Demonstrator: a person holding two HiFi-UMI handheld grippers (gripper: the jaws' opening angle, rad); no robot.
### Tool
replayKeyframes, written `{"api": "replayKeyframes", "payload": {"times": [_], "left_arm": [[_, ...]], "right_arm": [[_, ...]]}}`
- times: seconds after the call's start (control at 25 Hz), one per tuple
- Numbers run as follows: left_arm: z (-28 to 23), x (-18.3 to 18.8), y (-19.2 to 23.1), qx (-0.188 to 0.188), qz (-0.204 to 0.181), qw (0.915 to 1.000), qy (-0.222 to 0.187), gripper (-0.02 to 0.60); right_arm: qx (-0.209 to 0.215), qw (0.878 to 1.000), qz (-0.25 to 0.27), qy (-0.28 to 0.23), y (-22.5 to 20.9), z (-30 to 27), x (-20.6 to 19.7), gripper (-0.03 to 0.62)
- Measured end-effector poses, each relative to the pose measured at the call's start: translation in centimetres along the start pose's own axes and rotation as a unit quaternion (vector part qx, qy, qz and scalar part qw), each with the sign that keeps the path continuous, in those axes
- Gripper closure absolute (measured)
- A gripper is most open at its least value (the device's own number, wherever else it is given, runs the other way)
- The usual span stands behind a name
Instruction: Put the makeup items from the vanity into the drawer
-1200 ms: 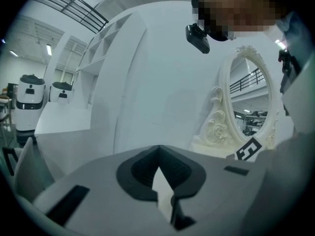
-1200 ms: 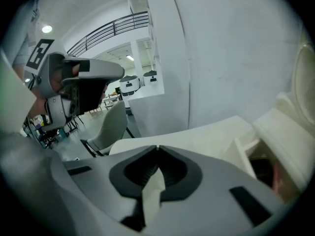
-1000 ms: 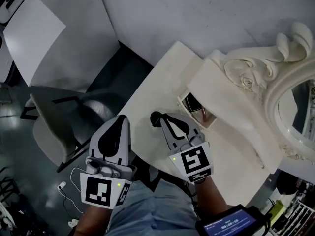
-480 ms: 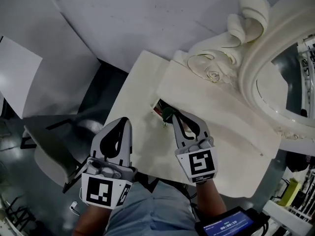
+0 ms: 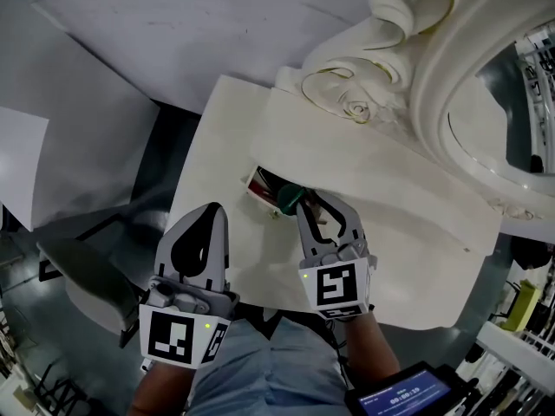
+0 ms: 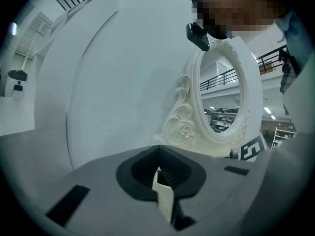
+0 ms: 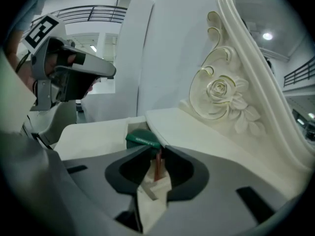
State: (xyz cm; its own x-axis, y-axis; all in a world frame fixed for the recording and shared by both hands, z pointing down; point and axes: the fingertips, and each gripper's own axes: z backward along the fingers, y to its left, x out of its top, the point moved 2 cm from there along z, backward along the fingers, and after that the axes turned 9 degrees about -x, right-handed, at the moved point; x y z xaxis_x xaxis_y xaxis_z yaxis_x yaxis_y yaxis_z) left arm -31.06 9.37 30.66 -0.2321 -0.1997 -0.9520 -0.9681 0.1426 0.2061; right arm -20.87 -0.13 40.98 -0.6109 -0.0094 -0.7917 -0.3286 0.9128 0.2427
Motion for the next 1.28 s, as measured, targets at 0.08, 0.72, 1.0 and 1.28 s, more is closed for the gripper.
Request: {"api": "replayKeyframes", "payload": {"times": [0.08, 0.72, 1.0, 1.28], "left_arm": [[-0.3, -0.2, -0.2, -0.005, 0.001, 1.0, 0.003, 0.583], [-0.5, -0.7, -0.5, -0.013, 0.003, 0.9999, 0.006, 0.583], [-0.1, -0.5, -0.3, -0.01, 0.001, 1.0, 0.002, 0.583], [0.2, -0.1, -0.8, -0.017, -0.004, 0.9998, -0.004, 0.583]], "right_arm": [[-0.008, 1.0, -0.007, 0.005, -0.3, 0.1, -0.4, 0.502], [0.01, 1.0, -0.019, 0.018, 0.7, 1.1, -0.8, 0.569], [0.003, 1.0, -0.003, -0.01, 1.8, 2.0, 0.0, 0.568], [0.037, 0.999, -0.015, -0.023, 3.8, 3.2, 0.7, 0.568]]}}
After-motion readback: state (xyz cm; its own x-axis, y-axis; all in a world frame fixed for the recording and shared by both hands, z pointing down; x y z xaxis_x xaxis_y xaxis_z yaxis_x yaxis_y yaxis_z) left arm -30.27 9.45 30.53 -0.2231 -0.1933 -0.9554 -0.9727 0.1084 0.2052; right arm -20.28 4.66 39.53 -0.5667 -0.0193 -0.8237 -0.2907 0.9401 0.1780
